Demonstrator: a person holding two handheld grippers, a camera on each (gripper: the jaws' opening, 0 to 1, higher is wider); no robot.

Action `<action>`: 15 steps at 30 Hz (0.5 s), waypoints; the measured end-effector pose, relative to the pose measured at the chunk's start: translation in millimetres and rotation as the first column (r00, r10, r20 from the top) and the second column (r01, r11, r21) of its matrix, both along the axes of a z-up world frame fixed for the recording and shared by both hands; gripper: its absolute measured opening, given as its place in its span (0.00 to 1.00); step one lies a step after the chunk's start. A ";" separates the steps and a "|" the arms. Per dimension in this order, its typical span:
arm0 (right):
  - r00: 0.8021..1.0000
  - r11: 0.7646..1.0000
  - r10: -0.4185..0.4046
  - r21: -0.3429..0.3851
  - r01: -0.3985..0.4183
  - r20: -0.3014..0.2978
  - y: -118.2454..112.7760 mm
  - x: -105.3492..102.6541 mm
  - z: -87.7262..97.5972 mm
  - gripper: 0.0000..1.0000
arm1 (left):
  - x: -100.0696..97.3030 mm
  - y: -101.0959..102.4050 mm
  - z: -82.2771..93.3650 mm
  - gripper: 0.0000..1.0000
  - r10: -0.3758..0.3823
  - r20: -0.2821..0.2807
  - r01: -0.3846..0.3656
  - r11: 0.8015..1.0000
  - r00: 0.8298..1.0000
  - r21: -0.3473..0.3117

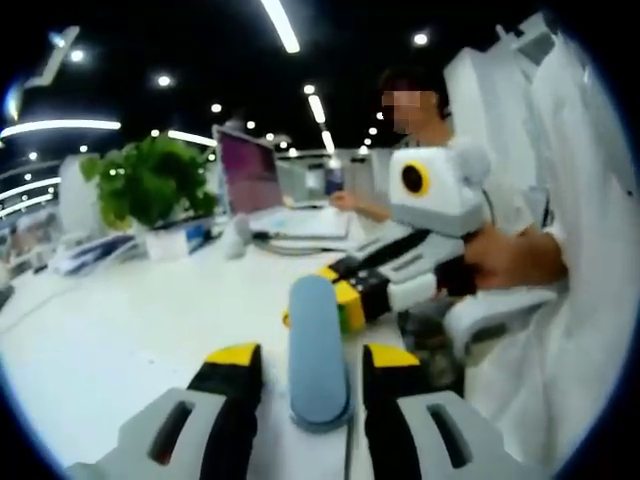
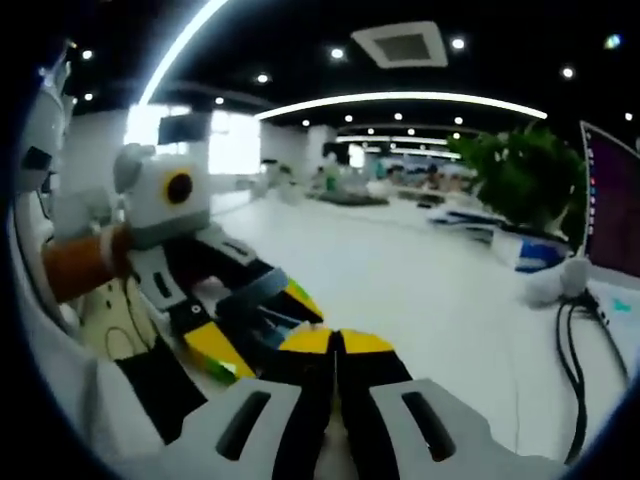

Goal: Pick up the paper insert the paper into the punch align the paper edges press the punch to punch holes

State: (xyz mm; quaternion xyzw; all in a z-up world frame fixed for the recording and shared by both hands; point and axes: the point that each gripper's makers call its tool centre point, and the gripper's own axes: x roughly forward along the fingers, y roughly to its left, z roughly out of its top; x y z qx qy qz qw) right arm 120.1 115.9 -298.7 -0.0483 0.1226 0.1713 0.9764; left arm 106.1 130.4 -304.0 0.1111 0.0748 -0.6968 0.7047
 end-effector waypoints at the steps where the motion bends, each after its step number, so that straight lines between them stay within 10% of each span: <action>1: 1.000 1.000 -0.003 0.010 0.003 -0.004 -0.1 -0.6 -0.2 0.05 | 0.2 -0.1 0.1 0.41 0.001 0.001 -0.001 1.000 1.000 -0.001; 15: 1.000 1.000 0.002 0.030 -0.001 -0.028 2.0 -8.5 -1.4 0.05 | -0.7 -2.1 1.8 0.36 0.002 0.006 -0.002 1.000 1.000 -0.015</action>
